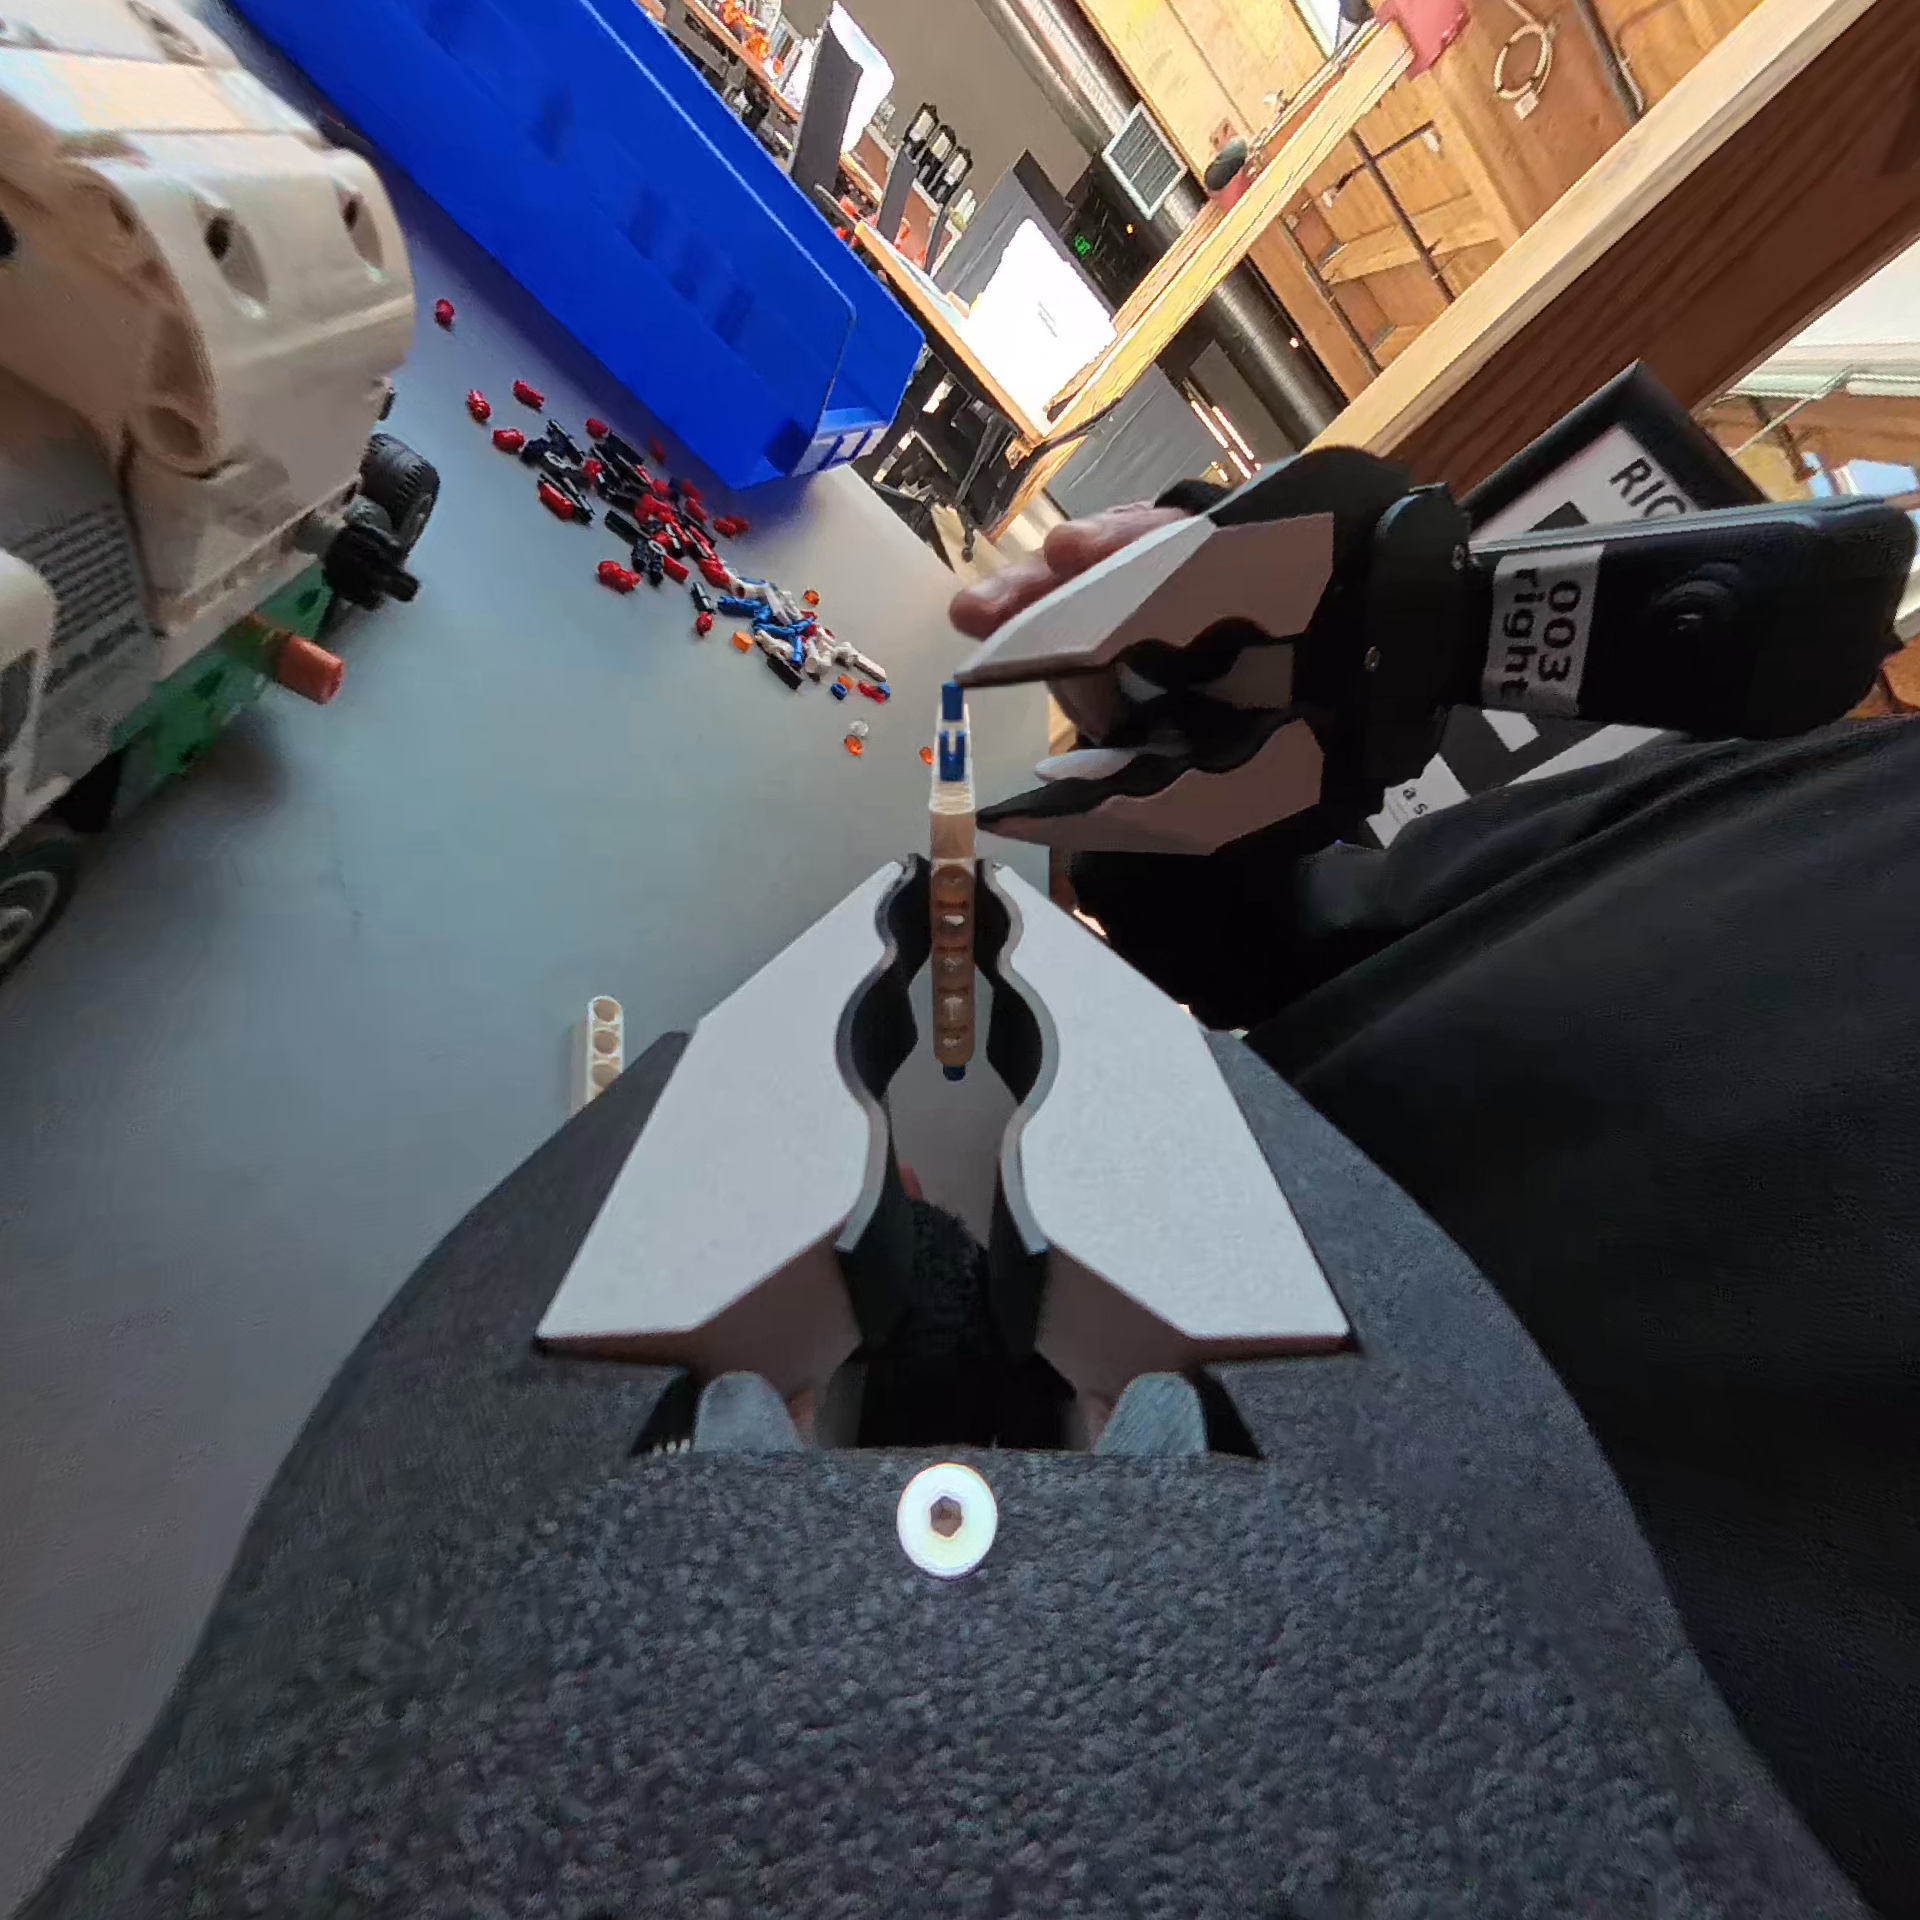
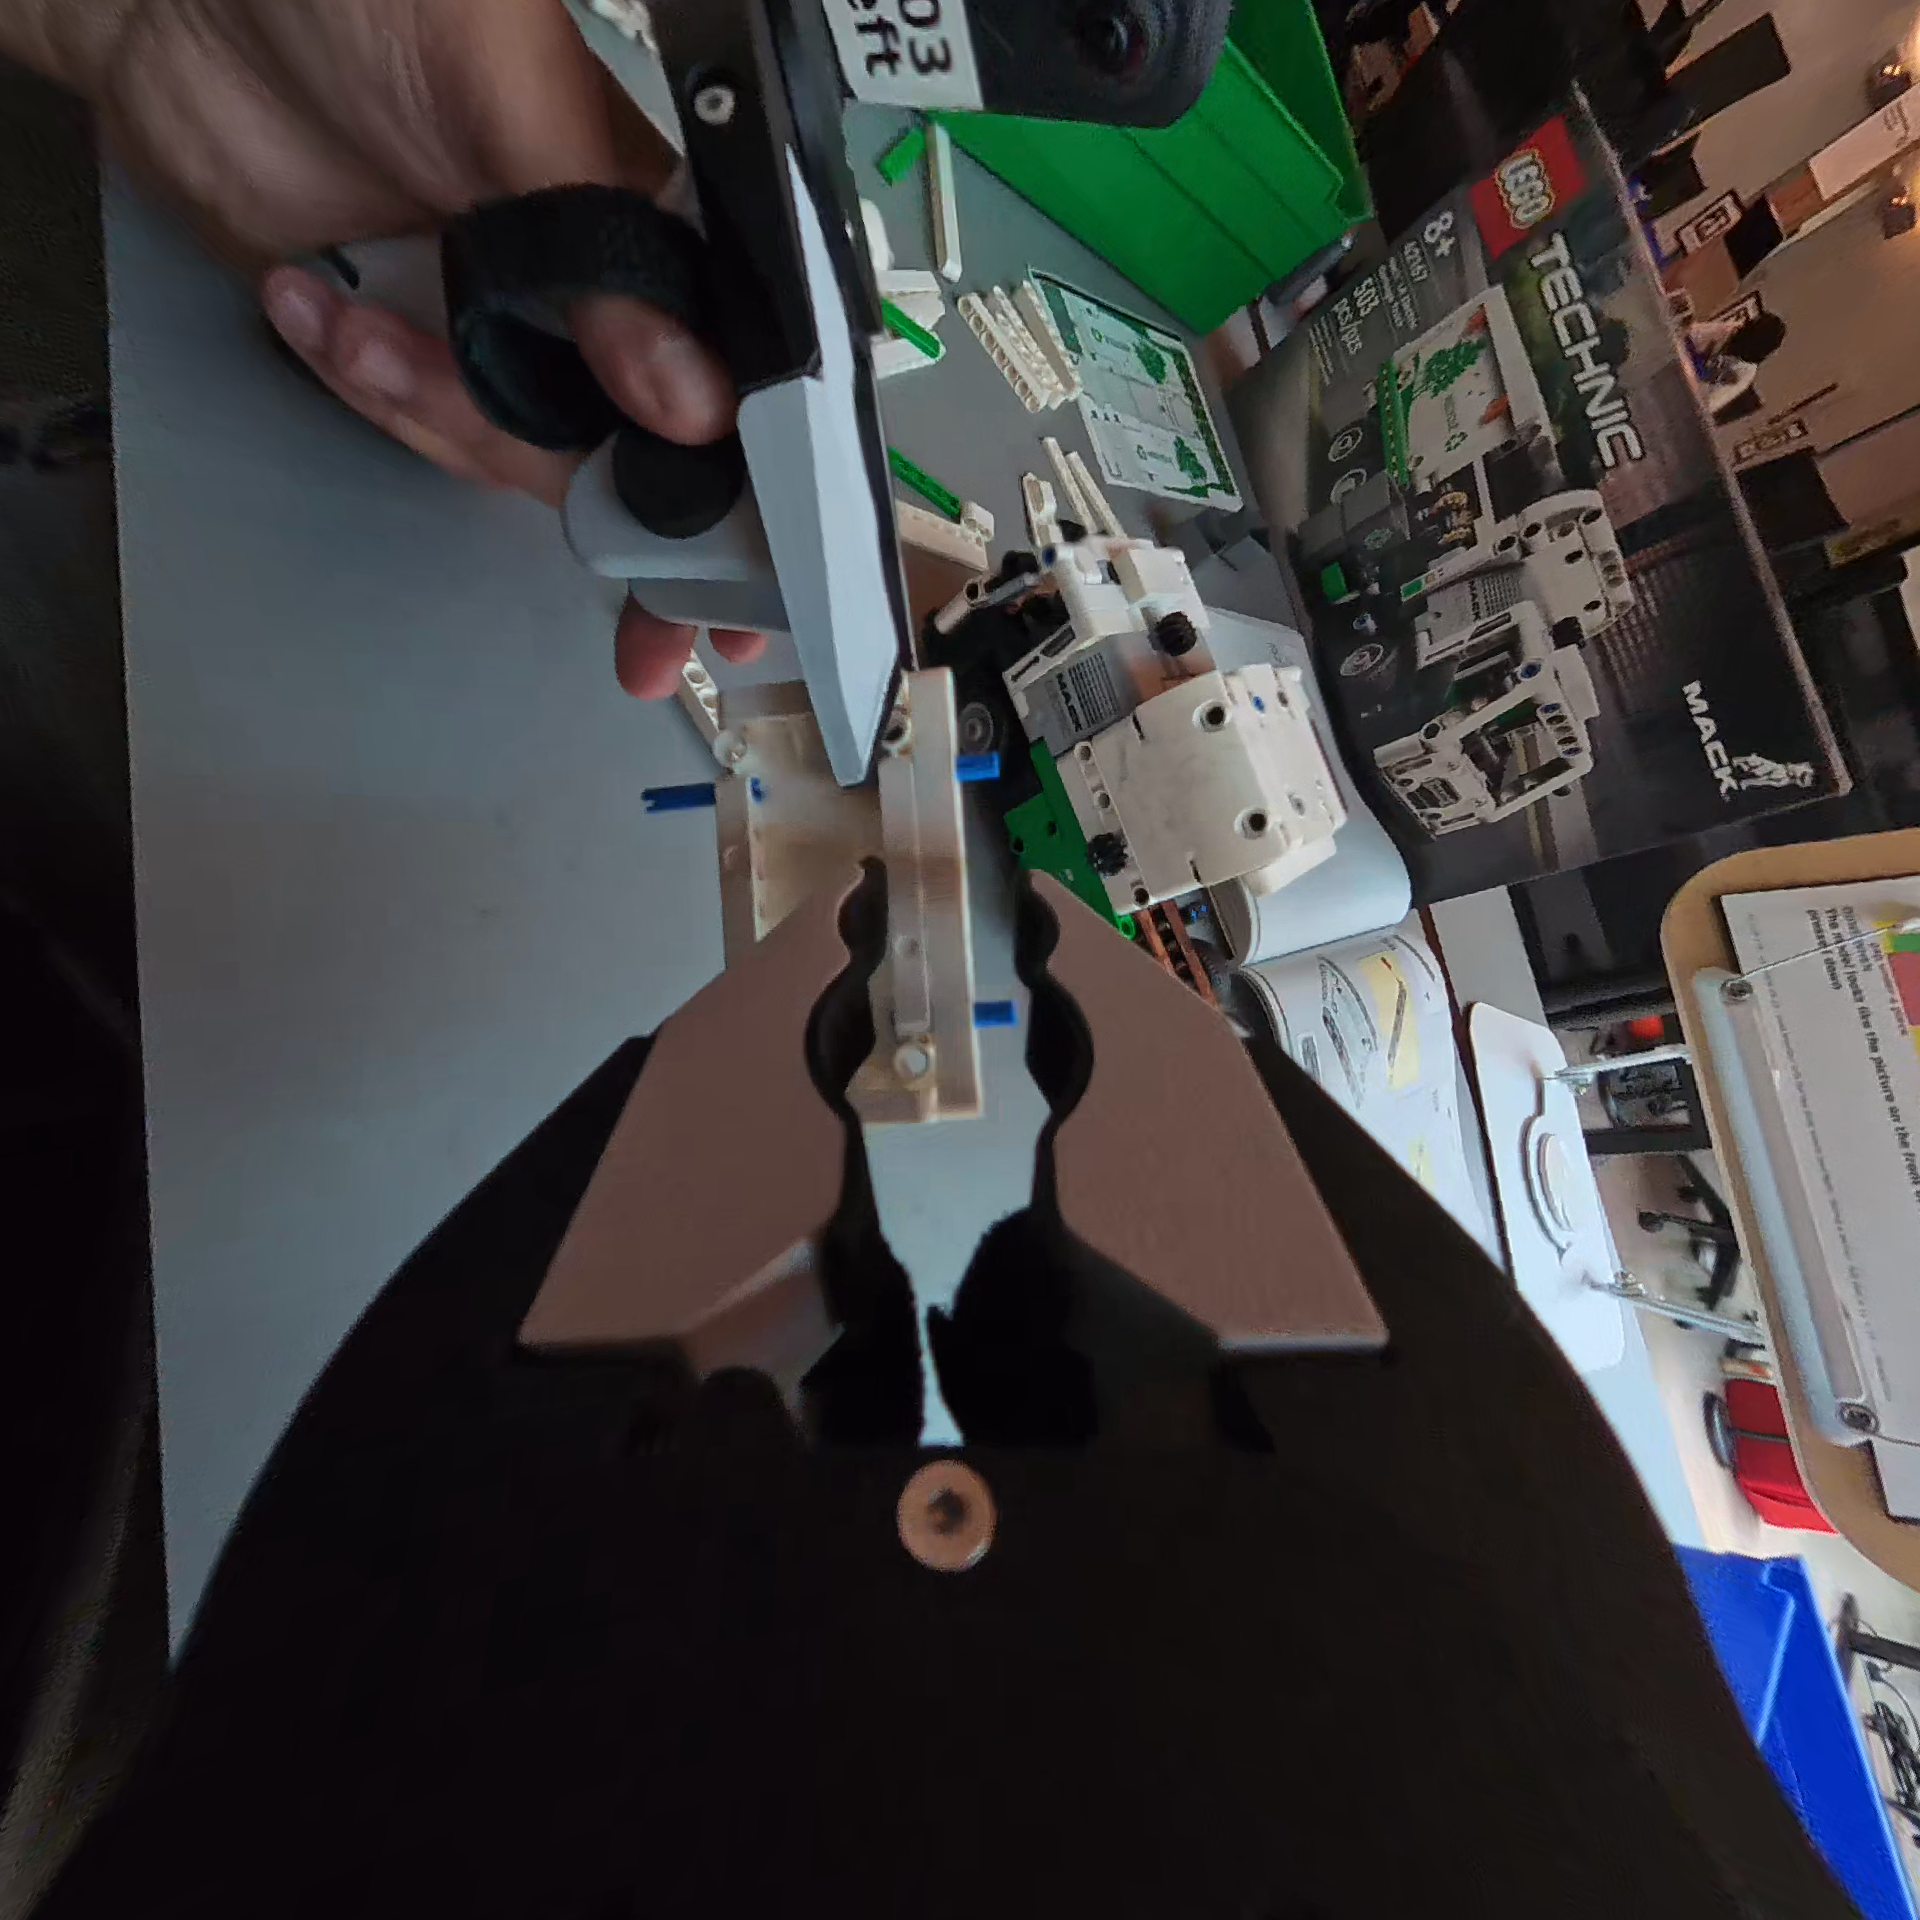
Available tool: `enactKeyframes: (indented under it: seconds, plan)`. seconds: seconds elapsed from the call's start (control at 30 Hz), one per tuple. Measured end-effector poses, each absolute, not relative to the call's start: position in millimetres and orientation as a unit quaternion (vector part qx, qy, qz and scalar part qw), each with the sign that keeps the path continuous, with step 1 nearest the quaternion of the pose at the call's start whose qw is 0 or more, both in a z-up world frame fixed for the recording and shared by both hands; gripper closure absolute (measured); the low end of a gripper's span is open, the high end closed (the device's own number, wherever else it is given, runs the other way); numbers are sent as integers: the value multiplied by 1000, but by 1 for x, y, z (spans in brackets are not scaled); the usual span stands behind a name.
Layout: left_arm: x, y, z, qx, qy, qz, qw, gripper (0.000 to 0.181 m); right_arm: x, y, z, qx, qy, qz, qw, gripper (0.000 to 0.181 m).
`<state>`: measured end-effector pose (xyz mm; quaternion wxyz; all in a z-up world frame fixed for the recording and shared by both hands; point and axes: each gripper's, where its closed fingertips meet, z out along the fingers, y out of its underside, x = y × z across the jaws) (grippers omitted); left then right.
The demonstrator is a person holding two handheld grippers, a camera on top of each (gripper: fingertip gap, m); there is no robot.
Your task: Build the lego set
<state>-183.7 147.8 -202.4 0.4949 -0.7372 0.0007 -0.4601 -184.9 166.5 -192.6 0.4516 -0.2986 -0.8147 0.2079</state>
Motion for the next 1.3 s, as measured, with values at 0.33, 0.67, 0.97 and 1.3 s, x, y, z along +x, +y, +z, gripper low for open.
enactKeyframes:
  seconds: [0.33,0.67,0.97,1.3]
  plan:
    - [-167,144,-211,-759,34,-444,474,175,-178,153,-197,-261,-835,225,430,181]
    - [-158,127,-219,-801,144,-378,441,175,-150,145,-205,-368,-780,471,183,153]
    - [-162,125,-176,-776,133,-325,524,154,-155,140,-187,-370,-724,547,198,174]
    - [-155,126,-164,-665,11,-395,634,150,-168,146,-127,-399,-372,825,147,176]
